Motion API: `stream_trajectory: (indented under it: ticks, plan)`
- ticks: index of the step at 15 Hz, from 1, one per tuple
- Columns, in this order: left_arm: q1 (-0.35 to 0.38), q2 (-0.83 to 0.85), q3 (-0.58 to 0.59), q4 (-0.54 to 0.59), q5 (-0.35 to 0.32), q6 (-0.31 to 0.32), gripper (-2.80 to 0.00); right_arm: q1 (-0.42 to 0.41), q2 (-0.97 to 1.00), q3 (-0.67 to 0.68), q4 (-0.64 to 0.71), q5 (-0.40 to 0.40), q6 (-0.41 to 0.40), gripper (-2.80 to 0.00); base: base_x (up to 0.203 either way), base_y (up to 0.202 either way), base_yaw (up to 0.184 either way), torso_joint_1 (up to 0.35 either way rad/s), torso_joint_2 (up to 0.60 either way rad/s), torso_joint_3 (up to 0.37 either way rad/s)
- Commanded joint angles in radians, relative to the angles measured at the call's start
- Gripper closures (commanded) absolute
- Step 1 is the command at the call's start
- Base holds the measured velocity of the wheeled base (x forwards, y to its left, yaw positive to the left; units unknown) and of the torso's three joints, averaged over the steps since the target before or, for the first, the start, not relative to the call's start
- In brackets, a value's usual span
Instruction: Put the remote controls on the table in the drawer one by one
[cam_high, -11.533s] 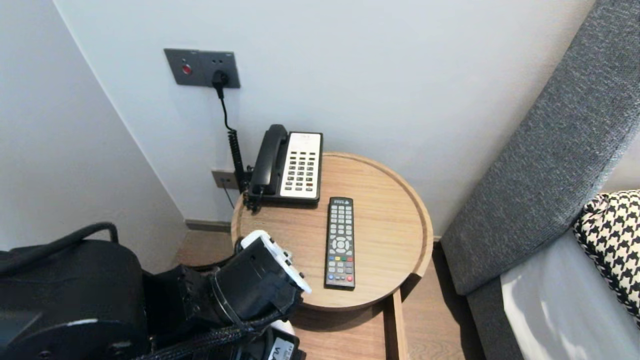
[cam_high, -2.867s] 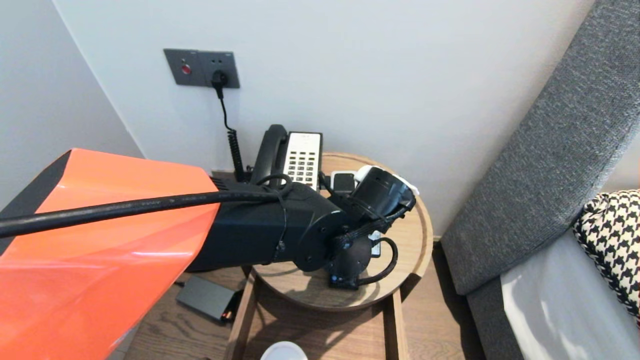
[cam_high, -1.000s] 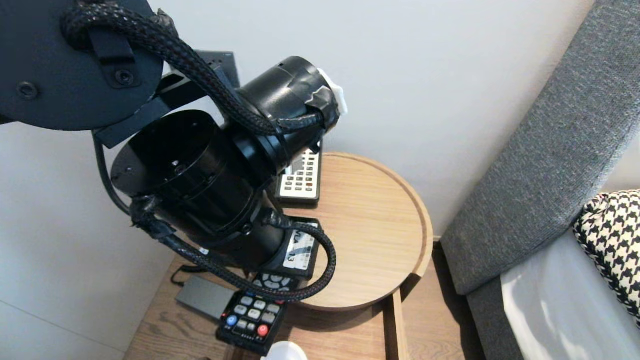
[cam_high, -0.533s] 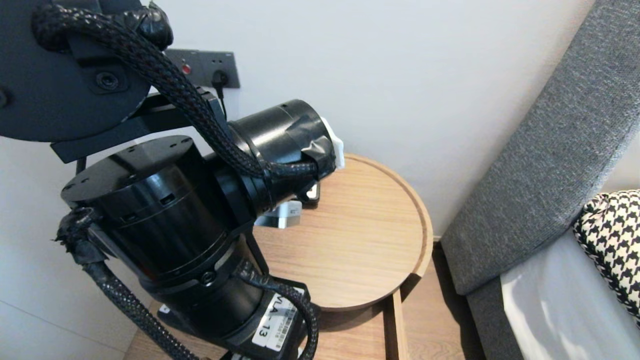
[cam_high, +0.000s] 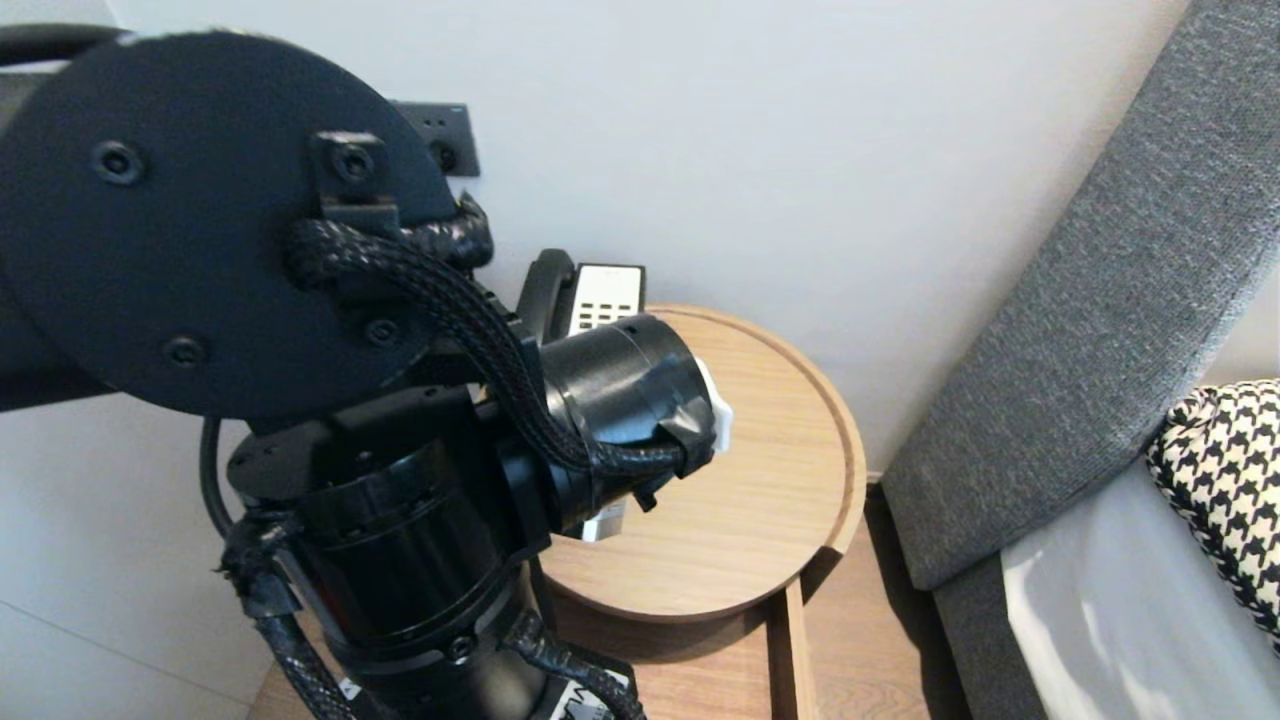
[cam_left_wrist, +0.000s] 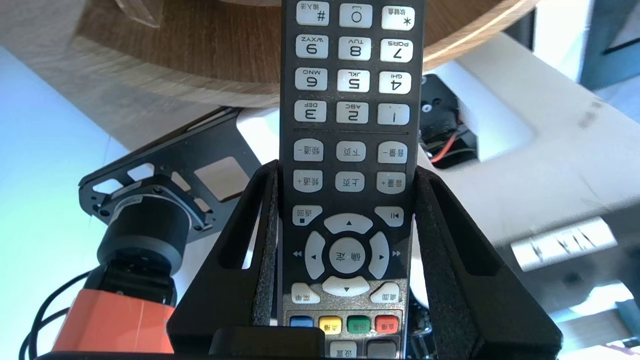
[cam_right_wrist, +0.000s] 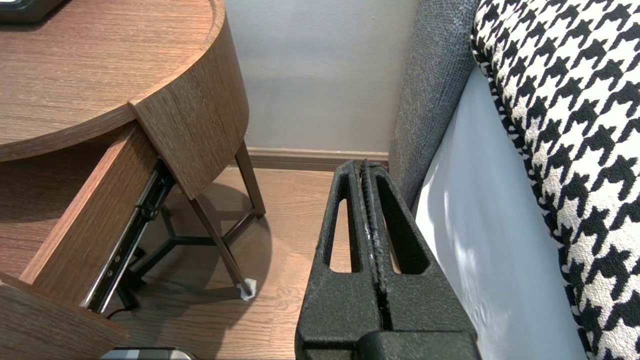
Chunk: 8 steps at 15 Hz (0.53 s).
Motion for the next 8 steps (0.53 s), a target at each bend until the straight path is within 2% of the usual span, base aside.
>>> stream_trajectory:
  ticks: [1,4,8]
  plan:
    - [0.000,0.023,0.032,-0.007,-0.003,-0.004,0.00,0.000,0.001,0.025,-0.001,0.000,0.000,0.00,0.000,0.000,0.000,0.000,0.00,0.000]
    - [0.000,0.031,0.074,-0.060,-0.032,-0.002,0.00,0.000,0.001,0.025,-0.001,0.000,0.000,0.00,0.000,0.000,0.000,0.000,0.00,0.000]
    - [0.000,0.067,0.090,-0.111,-0.035,-0.004,0.00,0.000,0.001,0.025,-0.001,0.000,0.000,0.00,0.000,0.000,0.000,0.000,0.00,0.000]
